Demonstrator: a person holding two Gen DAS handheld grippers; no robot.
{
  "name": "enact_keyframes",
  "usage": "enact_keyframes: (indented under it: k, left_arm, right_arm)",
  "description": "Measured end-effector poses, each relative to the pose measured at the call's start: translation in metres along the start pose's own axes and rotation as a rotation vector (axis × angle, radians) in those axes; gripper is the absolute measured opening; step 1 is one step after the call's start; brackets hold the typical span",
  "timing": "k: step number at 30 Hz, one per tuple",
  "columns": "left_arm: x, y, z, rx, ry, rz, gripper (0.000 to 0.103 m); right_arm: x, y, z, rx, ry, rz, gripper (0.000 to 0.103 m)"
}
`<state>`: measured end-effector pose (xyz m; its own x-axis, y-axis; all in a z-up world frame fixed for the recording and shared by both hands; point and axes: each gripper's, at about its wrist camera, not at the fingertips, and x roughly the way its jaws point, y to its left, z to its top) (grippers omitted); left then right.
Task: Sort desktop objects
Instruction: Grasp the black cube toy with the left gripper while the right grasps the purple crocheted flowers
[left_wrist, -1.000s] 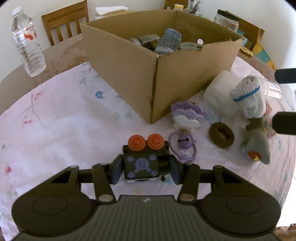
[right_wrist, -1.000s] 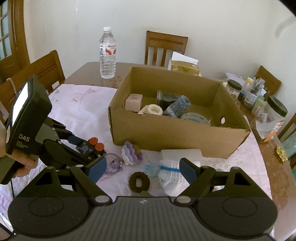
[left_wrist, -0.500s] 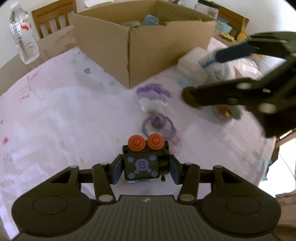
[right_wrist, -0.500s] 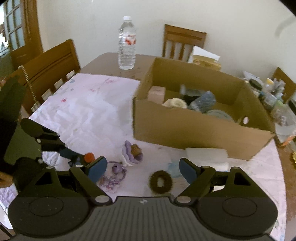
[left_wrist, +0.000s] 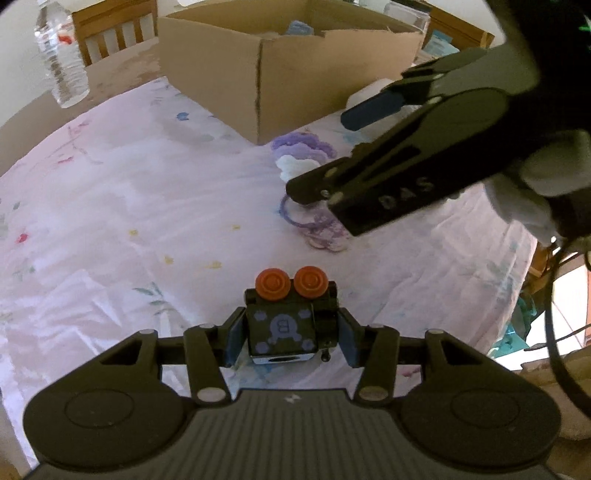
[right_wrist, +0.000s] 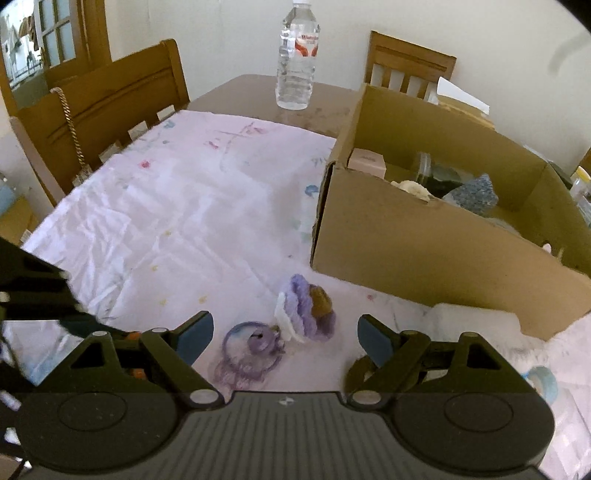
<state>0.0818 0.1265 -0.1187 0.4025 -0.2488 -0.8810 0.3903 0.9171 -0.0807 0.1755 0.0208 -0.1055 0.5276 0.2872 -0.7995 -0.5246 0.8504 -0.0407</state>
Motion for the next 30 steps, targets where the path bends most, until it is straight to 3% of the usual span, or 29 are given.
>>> enact_keyframes:
  k: [3,16,22,30]
  left_arm:
    - [-0.002,0.005,-0.002,-0.008,0.001,0.006,0.050]
    - [-0.001,0.016,0.000,0.009,-0.001,0.010,0.050]
    - [-0.001,0.018,0.003,0.016,-0.008,0.005,0.050]
    - [-0.007,0.020,0.015,0.031,-0.029,0.013,0.050]
  right_arm:
    - [0.014,-0.002,0.004,-0.004,0.010,-0.001,0.088]
    - [0.041,-0.006,0.004,0.040,0.043,-0.008,0.066]
    - [0.041,-0.010,0.005,0.042,0.053,-0.036,0.049]
    - [0.030,-0.012,0.005,0.031,0.052,-0.038,0.045]
